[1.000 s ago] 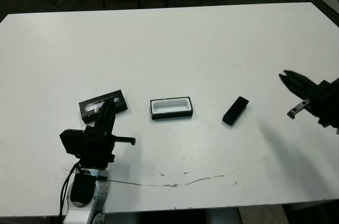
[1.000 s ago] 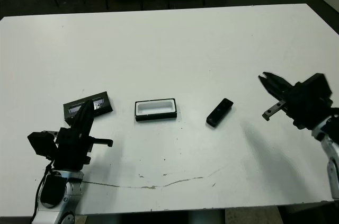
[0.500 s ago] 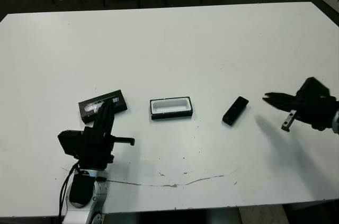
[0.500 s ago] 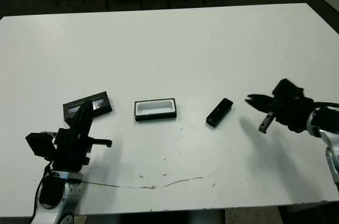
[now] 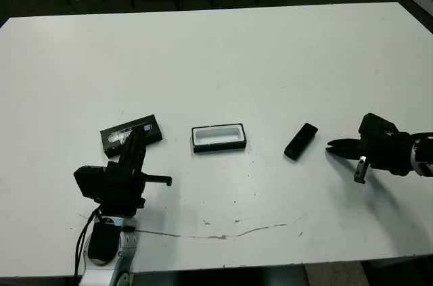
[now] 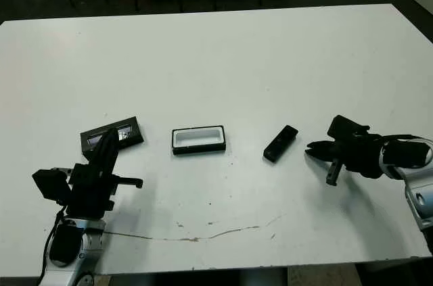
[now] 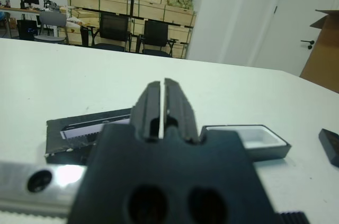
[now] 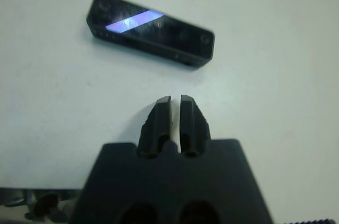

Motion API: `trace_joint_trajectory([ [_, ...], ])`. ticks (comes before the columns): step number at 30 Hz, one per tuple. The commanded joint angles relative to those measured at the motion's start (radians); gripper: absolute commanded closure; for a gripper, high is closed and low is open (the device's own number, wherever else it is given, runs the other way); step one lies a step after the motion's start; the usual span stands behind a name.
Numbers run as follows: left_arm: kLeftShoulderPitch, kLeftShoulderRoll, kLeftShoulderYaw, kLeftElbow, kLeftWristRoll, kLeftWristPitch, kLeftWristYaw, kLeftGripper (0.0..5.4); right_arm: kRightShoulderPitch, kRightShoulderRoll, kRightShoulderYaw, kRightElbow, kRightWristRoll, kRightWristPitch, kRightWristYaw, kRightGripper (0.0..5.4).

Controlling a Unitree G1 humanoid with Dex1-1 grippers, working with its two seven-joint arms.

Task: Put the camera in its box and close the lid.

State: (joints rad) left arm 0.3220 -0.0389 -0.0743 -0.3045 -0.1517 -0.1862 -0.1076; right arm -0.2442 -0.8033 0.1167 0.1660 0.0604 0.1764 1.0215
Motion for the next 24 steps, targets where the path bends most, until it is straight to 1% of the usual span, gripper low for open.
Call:
trace_joint_trajectory([
  [1, 0.041, 0.008, 0.004, 0.001, -0.007, 0.02, -0.001, 5.39, -0.015, 0.026, 0.027, 0.039, -0.023, 0.002, -0.008, 5.4],
  [7, 0.044, 0.008, 0.0, 0.003, 0.012, 0.011, 0.004, 5.39, -0.05, 0.04, 0.067, 0.029, -0.082, -0.006, -0.046, 5.4],
  [9, 0.046, 0.006, 0.0, 0.0, 0.01, 0.013, 0.005, 5.39, -0.059, 0.052, 0.072, 0.04, -0.09, -0.015, -0.057, 5.4],
  [13, 0.046, 0.007, 0.0, 0.0, 0.005, 0.017, 0.002, 5.39, -0.083, 0.076, 0.085, 0.054, -0.094, -0.002, -0.063, 5.4],
  [22, 0.043, 0.006, -0.002, 0.0, 0.002, 0.026, 0.005, 5.39, -0.137, 0.139, 0.134, 0.099, -0.151, 0.019, -0.109, 5.4],
  [24, 0.044, 0.006, -0.001, -0.001, 0.007, 0.025, 0.007, 5.39, -0.149, 0.153, 0.146, 0.117, -0.167, 0.009, -0.12, 5.4],
])
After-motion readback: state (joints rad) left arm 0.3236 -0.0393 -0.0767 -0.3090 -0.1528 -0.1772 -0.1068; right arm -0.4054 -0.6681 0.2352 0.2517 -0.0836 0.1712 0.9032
